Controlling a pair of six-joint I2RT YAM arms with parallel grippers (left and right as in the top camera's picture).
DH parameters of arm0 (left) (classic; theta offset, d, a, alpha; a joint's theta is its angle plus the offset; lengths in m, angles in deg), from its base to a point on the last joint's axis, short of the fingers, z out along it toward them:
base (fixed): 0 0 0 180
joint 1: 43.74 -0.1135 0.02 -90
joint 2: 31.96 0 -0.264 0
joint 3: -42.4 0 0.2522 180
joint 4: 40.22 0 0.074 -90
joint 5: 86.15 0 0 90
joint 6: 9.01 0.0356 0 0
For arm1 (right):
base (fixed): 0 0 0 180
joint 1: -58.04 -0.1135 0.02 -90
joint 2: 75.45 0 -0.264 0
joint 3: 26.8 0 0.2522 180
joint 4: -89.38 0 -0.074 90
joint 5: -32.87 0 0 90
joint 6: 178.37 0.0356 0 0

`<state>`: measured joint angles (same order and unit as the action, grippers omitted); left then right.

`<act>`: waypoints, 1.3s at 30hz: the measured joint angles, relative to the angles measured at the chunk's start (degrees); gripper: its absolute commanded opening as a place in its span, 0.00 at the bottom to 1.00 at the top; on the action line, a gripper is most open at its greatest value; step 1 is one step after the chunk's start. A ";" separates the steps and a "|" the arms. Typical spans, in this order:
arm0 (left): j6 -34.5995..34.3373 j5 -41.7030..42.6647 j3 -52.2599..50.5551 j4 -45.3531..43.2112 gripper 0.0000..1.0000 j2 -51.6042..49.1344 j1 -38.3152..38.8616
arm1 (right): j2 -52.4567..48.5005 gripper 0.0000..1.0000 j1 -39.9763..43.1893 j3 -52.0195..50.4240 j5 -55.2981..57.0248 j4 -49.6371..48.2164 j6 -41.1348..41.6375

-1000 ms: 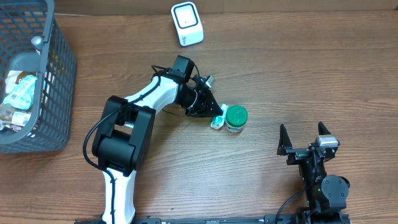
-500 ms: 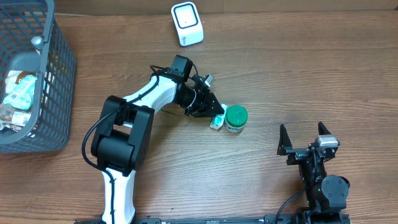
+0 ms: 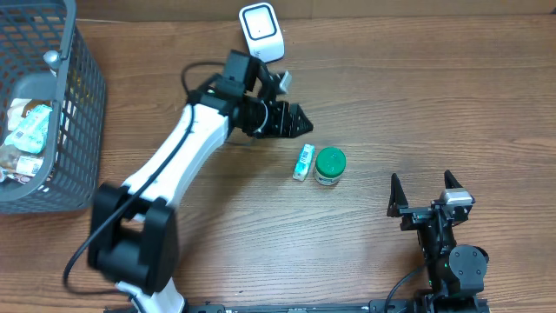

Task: Scan the item barcode
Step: 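Open the left gripper and release the Kleenex pack, then swing the left gripper back over the grey mesh basket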

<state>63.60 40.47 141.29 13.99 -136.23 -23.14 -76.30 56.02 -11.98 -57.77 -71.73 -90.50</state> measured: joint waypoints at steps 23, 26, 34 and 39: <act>8.61 -36.00 63.12 20.48 1.00 5.55 -30.77 | 0.00 1.00 0.00 0.00 0.00 0.02 -0.02; 8.61 -40.35 63.21 21.73 1.00 5.20 -35.76 | 0.00 1.00 0.00 0.00 0.00 0.04 -0.02; 8.61 -45.72 57.24 24.30 1.00 3.45 -44.52 | 0.00 1.00 0.00 0.00 0.00 0.00 0.00; 8.90 -45.53 50.29 24.33 1.00 1.31 -46.01 | 0.00 1.00 0.00 0.00 -0.02 0.04 -0.02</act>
<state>72.50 -5.06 191.58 38.31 -134.92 -69.15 -76.30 56.02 -11.98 -57.80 -71.69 -90.52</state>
